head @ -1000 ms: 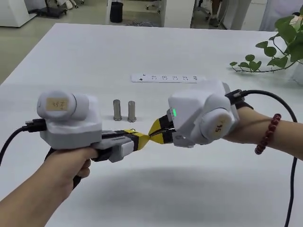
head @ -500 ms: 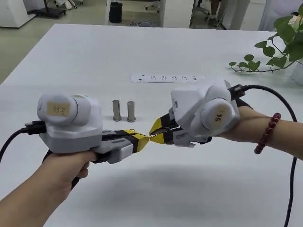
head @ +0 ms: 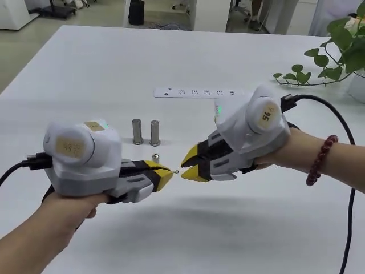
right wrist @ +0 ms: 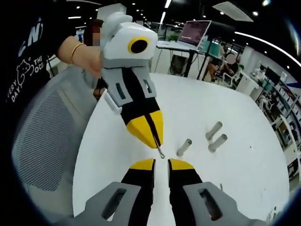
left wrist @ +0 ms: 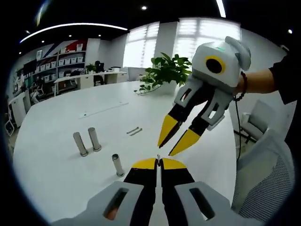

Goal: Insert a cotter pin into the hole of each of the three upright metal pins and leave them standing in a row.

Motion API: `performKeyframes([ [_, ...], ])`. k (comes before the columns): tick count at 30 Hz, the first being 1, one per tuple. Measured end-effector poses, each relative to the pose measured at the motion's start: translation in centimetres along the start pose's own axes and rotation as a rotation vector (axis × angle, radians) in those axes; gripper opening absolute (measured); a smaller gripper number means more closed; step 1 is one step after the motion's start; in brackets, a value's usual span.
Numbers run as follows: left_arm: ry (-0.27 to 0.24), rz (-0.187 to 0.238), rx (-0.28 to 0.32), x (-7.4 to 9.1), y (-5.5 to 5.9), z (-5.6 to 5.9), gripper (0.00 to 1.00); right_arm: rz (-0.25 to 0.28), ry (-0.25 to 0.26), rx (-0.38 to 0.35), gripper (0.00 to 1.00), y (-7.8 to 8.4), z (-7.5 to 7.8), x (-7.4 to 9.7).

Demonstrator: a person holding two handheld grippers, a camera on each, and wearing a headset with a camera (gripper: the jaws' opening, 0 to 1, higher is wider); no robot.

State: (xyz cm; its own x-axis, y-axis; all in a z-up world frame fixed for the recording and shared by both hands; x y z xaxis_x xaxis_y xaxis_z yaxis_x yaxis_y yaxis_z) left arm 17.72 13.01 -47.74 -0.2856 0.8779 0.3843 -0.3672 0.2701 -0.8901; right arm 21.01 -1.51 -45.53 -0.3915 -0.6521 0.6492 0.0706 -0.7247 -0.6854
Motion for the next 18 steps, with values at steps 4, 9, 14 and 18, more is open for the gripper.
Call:
performKeyframes([
  [4, 0.004, -0.029, -0.03, -0.2, 0.4, 0.2, 0.0, -0.014, -0.026, -0.08, 0.06, 0.5, -0.1, -0.2],
  [9, 0.019, -0.062, -0.087, -0.5, 0.8, 0.5, 0.0, -0.019, -0.07, -0.159, 0.08, 1.2, -0.3, -0.6],
  [14, 0.046, -0.086, -0.128, -0.5, 1.0, 0.5, 0.0, -0.024, -0.109, -0.231, 0.09, 1.8, -0.6, -0.8],
  [18, 0.068, -0.107, -0.162, -0.5, 1.2, 0.6, 0.0, -0.01, -0.142, -0.281, 0.09, 2.2, -0.8, -1.0],
])
Point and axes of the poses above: the centre of the closed fingertips' face, and the gripper's own axes: x roughly backward along the fingers, z roughly to its right, y roughly out of its underside, the point moved 9 cm from there along x, roughly backward along the fingers, and after that the axes turned 15 degrees about y, right-handed, at the moved point
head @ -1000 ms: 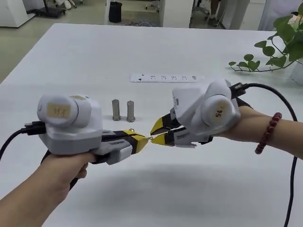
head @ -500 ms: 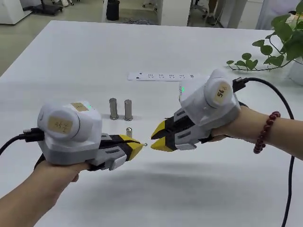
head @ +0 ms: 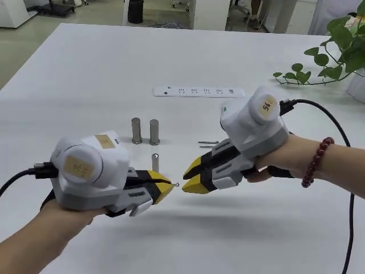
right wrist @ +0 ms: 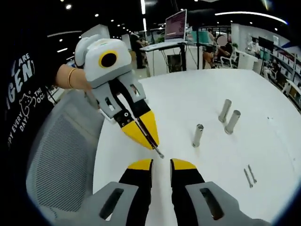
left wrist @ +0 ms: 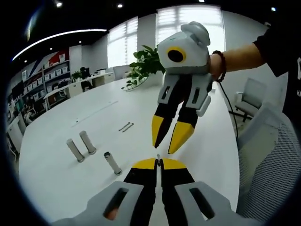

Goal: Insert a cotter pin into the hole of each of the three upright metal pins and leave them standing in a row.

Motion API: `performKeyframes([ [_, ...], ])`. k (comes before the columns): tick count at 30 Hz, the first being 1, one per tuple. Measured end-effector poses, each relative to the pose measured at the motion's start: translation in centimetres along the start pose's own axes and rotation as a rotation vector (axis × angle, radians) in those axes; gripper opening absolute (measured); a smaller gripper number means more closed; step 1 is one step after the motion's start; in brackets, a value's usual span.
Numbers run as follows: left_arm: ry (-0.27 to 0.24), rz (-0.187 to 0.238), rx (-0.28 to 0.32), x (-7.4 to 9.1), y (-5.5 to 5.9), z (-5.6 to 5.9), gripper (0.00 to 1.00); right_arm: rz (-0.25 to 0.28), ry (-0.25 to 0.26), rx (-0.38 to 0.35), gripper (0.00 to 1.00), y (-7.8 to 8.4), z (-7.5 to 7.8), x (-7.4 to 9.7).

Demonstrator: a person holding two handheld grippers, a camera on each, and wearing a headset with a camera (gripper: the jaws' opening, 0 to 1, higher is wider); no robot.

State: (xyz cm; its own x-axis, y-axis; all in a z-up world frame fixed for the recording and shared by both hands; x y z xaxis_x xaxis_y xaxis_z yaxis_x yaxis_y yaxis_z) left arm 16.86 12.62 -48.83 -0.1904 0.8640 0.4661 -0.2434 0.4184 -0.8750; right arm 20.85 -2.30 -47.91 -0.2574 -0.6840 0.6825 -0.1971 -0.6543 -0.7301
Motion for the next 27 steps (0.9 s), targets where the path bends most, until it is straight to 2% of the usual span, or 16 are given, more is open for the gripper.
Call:
performKeyframes([
  [13, 0.068, 0.021, -0.027, -0.3, -0.1, 0.8, 0.0, -0.006, -0.064, -0.007, 0.07, 0.8, -1.1, -0.7],
  [27, 0.089, 0.048, -0.009, -0.2, -0.1, 1.2, 0.0, -0.007, -0.075, 0.015, 0.0, 0.4, -1.6, -0.8],
])
Point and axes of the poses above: the centre of the closed fingertips' face, and the gripper's own axes: x roughly backward along the fingers, z roughly to its right, y roughly out of its underside, the point moved 9 cm from there along x, roughly backward along the fingers, and after that the axes turned 15 degrees about y, right-handed, at the moved point
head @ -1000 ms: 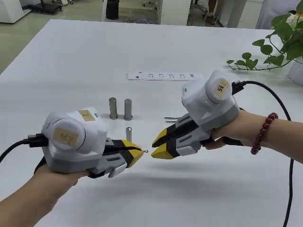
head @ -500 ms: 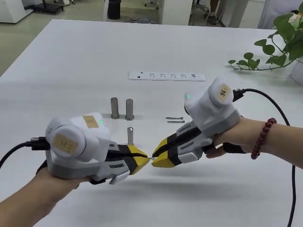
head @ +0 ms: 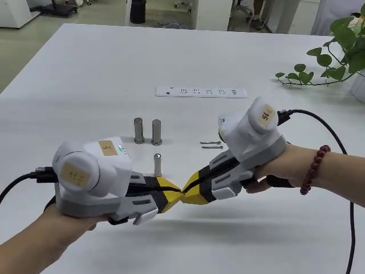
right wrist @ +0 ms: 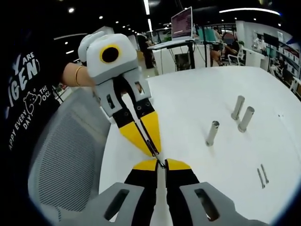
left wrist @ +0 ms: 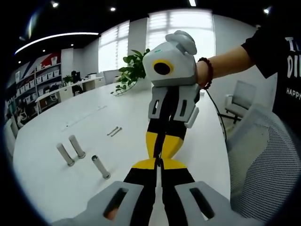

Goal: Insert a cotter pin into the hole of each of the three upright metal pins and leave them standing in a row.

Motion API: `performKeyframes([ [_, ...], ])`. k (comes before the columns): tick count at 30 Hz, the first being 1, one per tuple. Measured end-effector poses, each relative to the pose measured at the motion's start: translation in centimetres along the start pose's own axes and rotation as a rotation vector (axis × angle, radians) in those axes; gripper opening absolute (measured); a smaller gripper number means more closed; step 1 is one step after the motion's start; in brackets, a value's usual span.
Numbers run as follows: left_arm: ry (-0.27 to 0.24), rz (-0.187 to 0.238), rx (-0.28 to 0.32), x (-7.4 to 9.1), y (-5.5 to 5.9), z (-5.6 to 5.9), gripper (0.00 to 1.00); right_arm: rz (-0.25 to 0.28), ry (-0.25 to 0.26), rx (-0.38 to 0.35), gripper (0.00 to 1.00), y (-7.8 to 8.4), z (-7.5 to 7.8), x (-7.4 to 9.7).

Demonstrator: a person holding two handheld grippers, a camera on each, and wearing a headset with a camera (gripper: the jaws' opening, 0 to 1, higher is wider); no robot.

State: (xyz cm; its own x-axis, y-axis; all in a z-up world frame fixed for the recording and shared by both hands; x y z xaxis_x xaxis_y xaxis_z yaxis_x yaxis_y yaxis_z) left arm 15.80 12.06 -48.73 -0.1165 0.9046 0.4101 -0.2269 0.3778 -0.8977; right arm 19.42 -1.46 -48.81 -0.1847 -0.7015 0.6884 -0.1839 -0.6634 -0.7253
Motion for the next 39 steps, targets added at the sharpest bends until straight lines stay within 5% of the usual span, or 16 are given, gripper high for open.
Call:
performKeyframes([
  [21, -0.043, 0.006, 0.013, 0.4, 0.3, -0.4, 0.0, -0.03, 0.059, 0.134, 0.0, -1.1, -0.1, 0.1],
  [39, -0.139, 0.032, 0.055, 0.7, 1.1, -1.3, 0.04, -0.064, 0.1, 0.134, 0.0, -1.4, 1.1, 0.1],
])
Point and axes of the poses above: the centre of the closed fingertips' face, and the gripper's own axes: x roughly backward along the fingers, z roughly to its right, y roughly out of its underside, the point moved 9 cm from there along x, roughly backward along the fingers, and after that the axes turned 15 degrees about y, right-handed, at the moved point
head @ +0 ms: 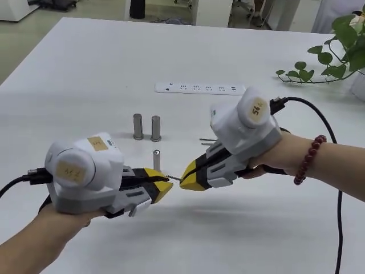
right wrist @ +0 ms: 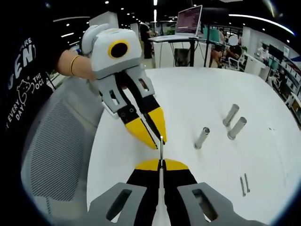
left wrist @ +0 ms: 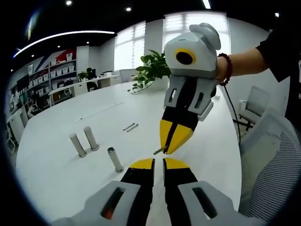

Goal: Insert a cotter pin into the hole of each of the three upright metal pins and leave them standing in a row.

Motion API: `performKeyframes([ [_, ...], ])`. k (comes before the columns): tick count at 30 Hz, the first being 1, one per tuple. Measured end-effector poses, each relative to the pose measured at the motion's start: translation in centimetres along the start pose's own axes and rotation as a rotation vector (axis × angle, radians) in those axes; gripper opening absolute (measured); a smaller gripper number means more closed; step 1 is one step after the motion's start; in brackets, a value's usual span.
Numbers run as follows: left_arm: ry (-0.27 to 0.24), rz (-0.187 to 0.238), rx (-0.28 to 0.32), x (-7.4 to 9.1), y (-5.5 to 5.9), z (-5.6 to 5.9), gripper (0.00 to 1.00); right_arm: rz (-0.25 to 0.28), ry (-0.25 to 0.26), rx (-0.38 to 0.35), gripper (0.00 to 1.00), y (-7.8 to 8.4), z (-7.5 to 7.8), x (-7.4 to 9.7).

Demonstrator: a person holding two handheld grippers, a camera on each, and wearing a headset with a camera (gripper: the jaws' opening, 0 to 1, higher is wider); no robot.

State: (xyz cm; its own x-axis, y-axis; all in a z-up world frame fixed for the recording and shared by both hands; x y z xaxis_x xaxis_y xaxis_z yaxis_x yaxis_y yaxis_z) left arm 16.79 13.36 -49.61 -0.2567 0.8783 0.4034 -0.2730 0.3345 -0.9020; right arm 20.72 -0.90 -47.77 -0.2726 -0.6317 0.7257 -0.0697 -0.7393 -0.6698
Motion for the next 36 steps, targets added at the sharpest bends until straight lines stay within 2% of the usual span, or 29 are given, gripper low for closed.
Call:
performKeyframes([
  [2, -0.017, 0.001, 0.006, 0.0, 0.2, -0.2, 0.06, -0.008, 0.011, 0.003, 0.0, 0.0, 0.3, 0.0],
  [5, -0.006, 0.034, 0.043, -0.1, 0.4, -0.3, 0.04, -0.02, 0.03, -0.003, 0.0, -0.1, 0.7, 0.1],
  [12, -0.082, 0.03, 0.012, 0.0, 0.7, -1.1, 0.1, -0.063, 0.052, 0.01, 0.0, -0.4, 1.7, -0.4],
  [16, -0.122, 0.06, 0.038, 0.1, 0.7, -1.7, 0.11, -0.088, 0.062, 0.028, 0.0, -0.5, 2.2, -0.8],
  [20, -0.163, 0.047, 0.045, 0.1, 0.9, -2.0, 0.12, -0.102, 0.056, 0.032, 0.0, -0.2, 2.5, -1.2],
  [28, -0.248, 0.053, 0.065, 0.0, 1.1, -3.3, 0.19, -0.131, 0.067, 0.014, 0.0, 0.1, 3.3, -1.9],
  [36, -0.298, 0.056, 0.096, -1.0, 1.4, -4.6, 0.21, -0.135, 0.07, 0.017, 0.0, 0.0, 4.1, -2.7],
])
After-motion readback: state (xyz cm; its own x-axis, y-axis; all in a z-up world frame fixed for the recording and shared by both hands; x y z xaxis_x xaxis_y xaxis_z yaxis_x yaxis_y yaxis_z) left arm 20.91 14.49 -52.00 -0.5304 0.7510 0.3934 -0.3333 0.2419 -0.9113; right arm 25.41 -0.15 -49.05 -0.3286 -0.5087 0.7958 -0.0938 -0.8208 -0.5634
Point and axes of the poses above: the centre of the closed fingertips' face, and the gripper's own axes: x roughly backward along the fingers, z roughly to its right, y roughly out of its underside, the point moved 9 cm from there along x, roughly backward along the fingers, and after that the axes turned 15 degrees about y, right-handed, at the moved point
